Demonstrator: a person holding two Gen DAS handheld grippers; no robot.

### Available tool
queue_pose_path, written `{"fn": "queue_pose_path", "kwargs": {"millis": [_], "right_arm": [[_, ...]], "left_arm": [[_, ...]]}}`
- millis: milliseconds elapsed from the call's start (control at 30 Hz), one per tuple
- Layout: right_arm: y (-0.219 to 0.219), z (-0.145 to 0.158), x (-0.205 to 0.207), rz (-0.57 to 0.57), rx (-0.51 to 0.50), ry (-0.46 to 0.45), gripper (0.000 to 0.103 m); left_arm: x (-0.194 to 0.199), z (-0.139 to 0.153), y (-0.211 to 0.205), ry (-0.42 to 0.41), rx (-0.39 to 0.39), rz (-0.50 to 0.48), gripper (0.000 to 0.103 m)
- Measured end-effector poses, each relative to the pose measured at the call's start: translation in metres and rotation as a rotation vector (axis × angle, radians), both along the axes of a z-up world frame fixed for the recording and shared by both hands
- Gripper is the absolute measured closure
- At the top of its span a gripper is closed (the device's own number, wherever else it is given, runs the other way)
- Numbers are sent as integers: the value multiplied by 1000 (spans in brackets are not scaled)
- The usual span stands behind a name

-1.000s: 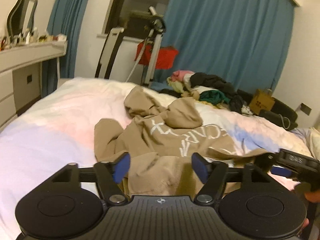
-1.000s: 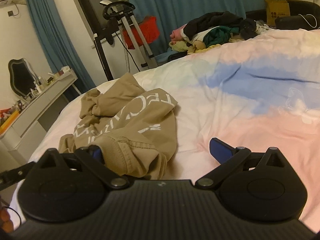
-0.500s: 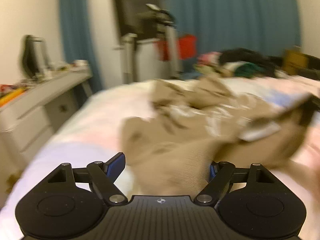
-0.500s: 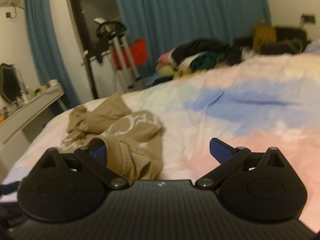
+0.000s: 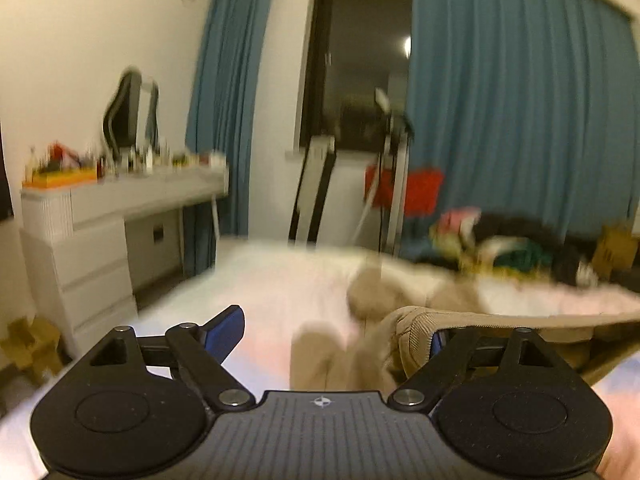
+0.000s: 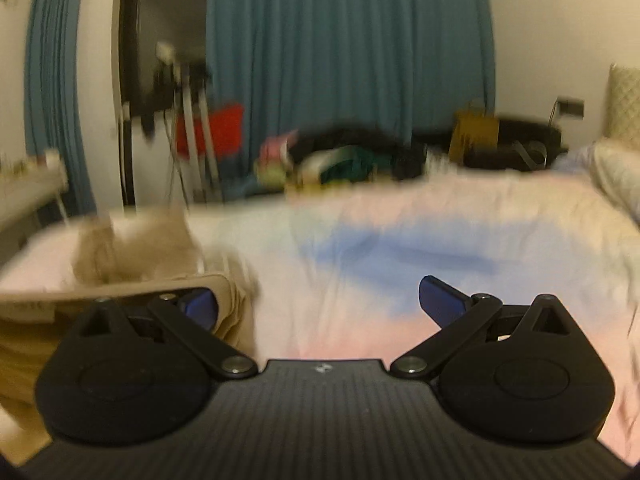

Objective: Fold clothes
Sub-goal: 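Raise the T-shirt with both grippers and lay it flat on the bed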

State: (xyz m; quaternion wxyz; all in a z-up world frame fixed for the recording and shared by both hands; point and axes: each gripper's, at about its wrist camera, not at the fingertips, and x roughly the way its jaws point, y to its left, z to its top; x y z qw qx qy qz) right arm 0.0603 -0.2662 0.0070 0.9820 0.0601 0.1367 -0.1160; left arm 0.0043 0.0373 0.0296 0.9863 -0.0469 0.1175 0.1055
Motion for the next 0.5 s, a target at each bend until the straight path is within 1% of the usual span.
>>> {"fn": "queue_pose_path", "kwargs": {"millis": [167,300,367,467,500], "right_arm": [[7,121,-18,45,-91,-208,0],[10,220,-39,67,-112,-342,0],[11,267,-54,73,-127,-418,0],[7,328,-81,87,-131,-506,0],[4,340,-86,87,-136,-517,0]], "left_arm": [[-13,118,11,-184,-28,12,15],[-24,215,20,-329,-51,20,15],[-33,264,22,-395,-41,14,14],[-50,332,21,-461,-20,-20,13],[-55,350,21,-479,-19,-37,13]]}}
